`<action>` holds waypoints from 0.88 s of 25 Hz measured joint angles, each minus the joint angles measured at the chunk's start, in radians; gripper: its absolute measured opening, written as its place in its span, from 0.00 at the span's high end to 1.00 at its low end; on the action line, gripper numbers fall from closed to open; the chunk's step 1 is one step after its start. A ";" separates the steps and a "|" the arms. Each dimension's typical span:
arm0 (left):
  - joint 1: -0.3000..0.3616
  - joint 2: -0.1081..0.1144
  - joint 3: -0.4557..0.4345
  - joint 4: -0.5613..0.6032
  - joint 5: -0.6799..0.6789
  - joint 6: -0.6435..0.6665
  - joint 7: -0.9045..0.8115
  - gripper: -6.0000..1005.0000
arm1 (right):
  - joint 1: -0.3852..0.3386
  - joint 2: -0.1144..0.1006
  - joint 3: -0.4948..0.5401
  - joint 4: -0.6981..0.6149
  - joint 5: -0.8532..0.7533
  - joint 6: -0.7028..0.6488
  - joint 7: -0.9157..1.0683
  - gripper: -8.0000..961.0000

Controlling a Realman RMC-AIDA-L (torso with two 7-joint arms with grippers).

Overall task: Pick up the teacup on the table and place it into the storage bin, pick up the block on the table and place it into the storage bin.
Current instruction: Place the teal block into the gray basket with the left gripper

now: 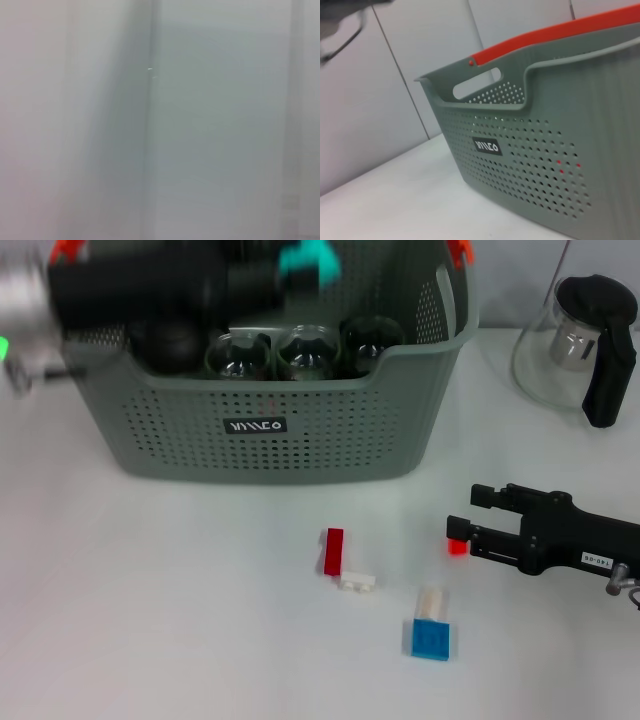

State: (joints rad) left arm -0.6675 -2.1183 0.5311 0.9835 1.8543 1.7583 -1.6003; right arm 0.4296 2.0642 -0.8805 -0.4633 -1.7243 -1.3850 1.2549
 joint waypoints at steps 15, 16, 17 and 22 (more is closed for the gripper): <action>-0.140 0.030 0.424 -0.233 0.308 -0.880 -0.179 0.47 | 0.003 0.004 0.000 -0.006 0.000 -0.014 0.000 0.26; -0.140 0.026 0.435 -0.232 0.327 -0.890 -0.207 0.47 | 0.003 0.004 0.000 -0.006 0.000 -0.015 0.000 0.26; -0.140 0.023 0.440 -0.228 0.337 -0.895 -0.222 0.46 | 0.003 0.004 0.000 -0.006 0.000 -0.016 0.000 0.26; -0.082 -0.010 0.435 -0.086 0.331 -0.867 -0.269 0.44 | 0.004 0.003 0.000 -0.008 0.001 -0.017 0.000 0.26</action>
State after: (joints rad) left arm -0.7495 -2.1280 0.9662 0.8979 2.1852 0.8913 -1.8688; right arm 0.4341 2.0677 -0.8805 -0.4715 -1.7234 -1.4016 1.2548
